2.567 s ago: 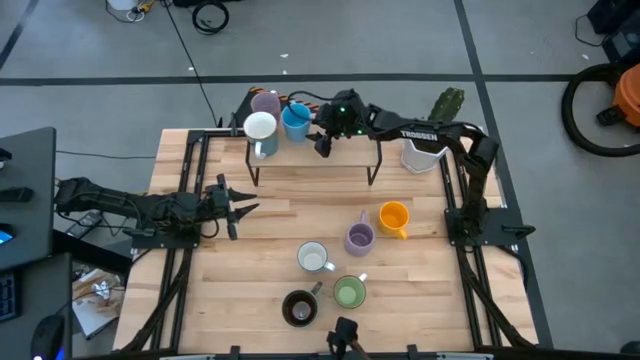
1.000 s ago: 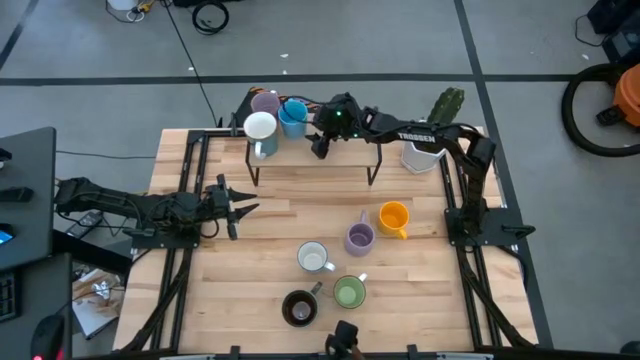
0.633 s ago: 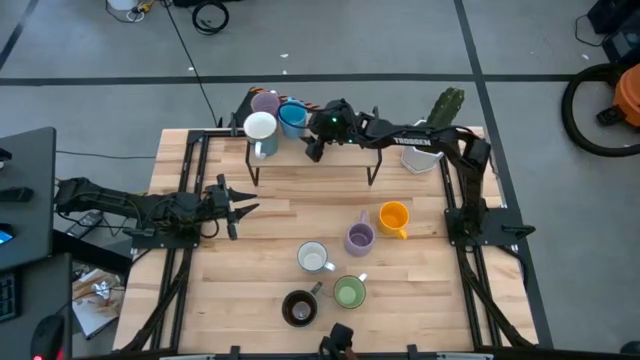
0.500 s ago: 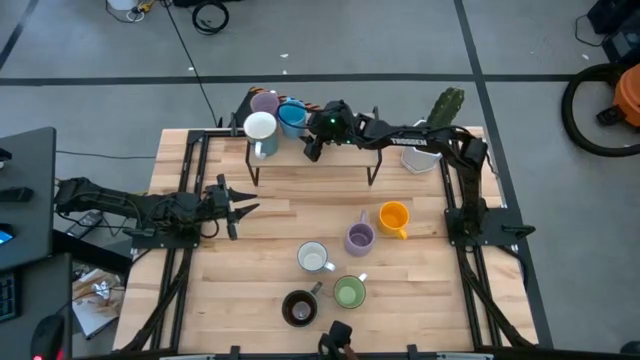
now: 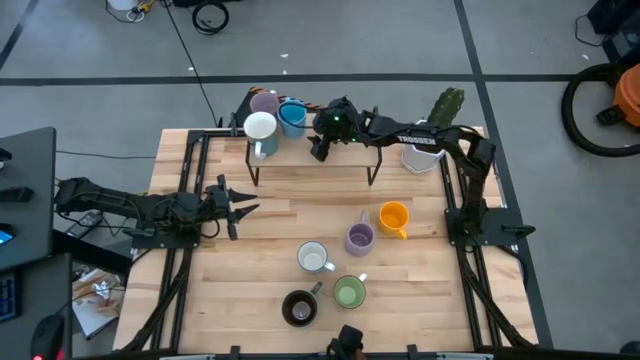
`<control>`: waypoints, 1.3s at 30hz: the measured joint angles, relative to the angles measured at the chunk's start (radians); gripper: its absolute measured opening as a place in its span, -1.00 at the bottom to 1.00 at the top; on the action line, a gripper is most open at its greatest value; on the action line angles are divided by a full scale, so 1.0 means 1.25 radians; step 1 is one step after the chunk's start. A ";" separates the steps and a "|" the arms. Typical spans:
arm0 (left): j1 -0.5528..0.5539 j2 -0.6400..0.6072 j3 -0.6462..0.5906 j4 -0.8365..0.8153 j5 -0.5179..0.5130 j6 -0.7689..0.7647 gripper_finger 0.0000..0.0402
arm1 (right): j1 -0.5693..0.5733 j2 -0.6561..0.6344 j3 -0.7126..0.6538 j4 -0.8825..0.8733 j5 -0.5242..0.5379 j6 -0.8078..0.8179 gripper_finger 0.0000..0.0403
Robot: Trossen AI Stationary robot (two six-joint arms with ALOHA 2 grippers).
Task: Place coffee mugs
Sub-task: Put the blue mug on the shelf
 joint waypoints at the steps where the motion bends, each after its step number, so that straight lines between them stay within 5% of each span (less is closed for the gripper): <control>1: 0.000 0.000 0.000 0.000 0.000 0.000 -0.36 | 0.001 -0.012 0.000 -0.022 0.000 -0.001 0.19; 9: 0.000 0.000 0.000 0.000 0.000 -0.001 -0.36 | 0.044 -0.128 -0.014 -0.174 0.001 -0.035 0.19; 24: 0.000 0.000 0.000 0.006 0.034 -0.047 -0.36 | 0.246 -0.310 -0.347 0.122 -0.008 -0.123 0.11; 33: -0.008 0.025 0.030 0.020 0.109 -0.149 -0.41 | 0.294 -0.313 -0.371 0.107 -0.005 -0.050 0.10; 39: -0.058 0.154 0.151 -0.086 0.110 -0.173 -0.43 | 0.379 -0.315 -0.371 0.099 0.076 -0.053 0.06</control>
